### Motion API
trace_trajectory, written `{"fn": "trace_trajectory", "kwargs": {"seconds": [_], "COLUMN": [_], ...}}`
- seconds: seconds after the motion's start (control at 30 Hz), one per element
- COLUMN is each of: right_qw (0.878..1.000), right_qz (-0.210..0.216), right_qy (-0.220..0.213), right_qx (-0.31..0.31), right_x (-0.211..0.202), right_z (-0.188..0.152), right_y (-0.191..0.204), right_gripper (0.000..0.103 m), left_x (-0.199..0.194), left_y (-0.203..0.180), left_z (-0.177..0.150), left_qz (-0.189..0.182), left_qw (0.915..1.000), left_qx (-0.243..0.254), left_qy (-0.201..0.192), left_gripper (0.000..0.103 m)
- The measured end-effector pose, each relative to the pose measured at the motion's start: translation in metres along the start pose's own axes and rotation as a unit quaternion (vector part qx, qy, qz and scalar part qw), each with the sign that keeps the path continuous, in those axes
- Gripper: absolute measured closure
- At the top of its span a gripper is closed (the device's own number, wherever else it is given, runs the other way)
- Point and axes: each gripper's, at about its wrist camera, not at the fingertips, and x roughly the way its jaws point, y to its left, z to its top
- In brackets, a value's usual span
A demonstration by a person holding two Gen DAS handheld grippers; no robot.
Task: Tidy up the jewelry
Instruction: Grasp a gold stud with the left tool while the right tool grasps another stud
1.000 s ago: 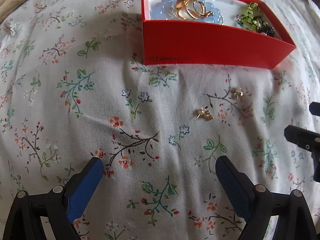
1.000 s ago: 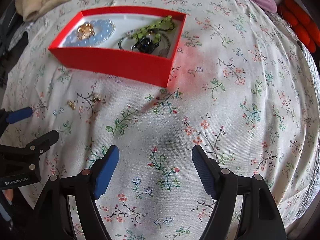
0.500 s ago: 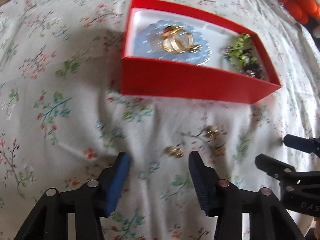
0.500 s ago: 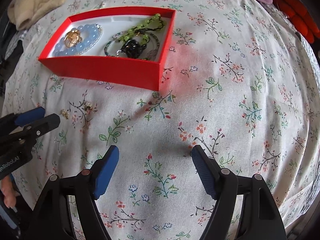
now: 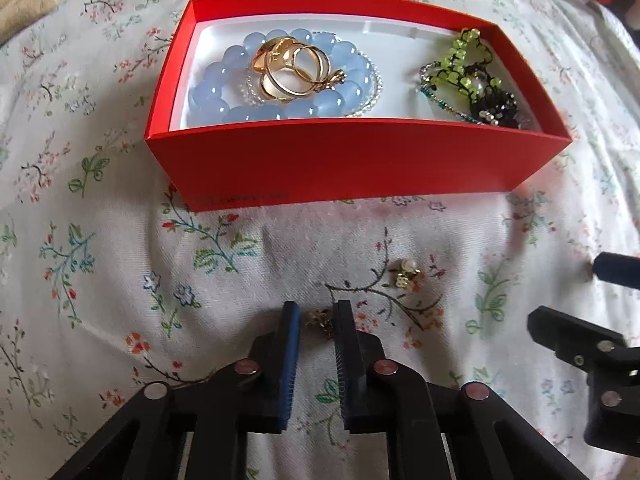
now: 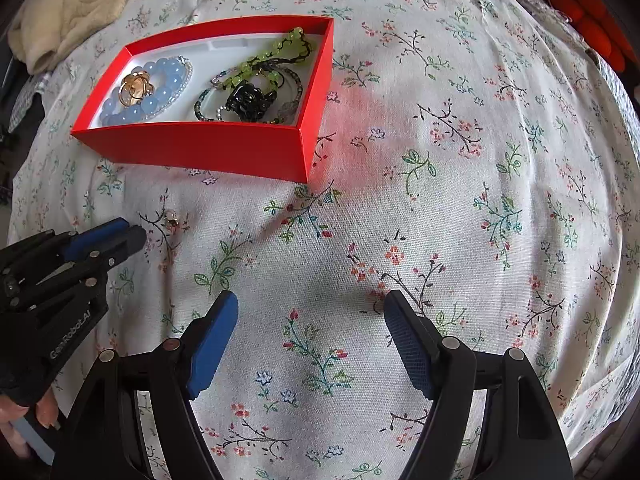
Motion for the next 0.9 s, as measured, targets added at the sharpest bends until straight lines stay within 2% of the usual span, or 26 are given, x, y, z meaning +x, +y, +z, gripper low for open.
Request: {"fn": "trace_trajectory", "kwargs": {"seconds": [0.13,0.17,0.2,0.47,0.67,0.77,0.9], "right_qw": [1.0,1.0,1.0,0.999,0.997,0.997,0.998], "right_qz": [0.003,0.005,0.008,0.044,0.072,0.08,0.064], "right_qy": [0.0,0.0,0.0,-0.003,-0.019,-0.018,-0.016], "right_qx": [0.001,0.002,0.003,0.013,0.009,0.012,0.003], "right_x": [0.002,0.003,0.003,0.003,0.005,0.011,0.019], "right_z": [0.001,0.002,0.004,0.017,0.028,0.032,0.036], "right_y": [0.005,0.009,0.01,0.039,0.067,0.08,0.095], "right_gripper": [0.025,0.025,0.025,0.025,0.027,0.042,0.06], "left_x": [-0.004,-0.007,-0.01,-0.03,-0.039,-0.041,-0.042], "left_y": [0.0,0.003,0.006,0.043,0.072,0.079,0.087], "left_z": [-0.002,-0.002,-0.002,-0.007,-0.027,-0.031,-0.035], "left_qz": [0.014,0.013,0.012,0.001,0.002,0.001,0.0], "left_qw": [0.9999,0.9999,0.9999,0.9991,0.9984,0.9981,0.9979], "left_qx": [-0.002,-0.006,-0.01,-0.038,-0.053,-0.058,-0.062], "left_qy": [-0.005,-0.006,-0.007,-0.02,-0.021,-0.022,-0.02], "left_gripper": [0.096,0.102,0.103,0.103,0.103,0.103,0.103]}}
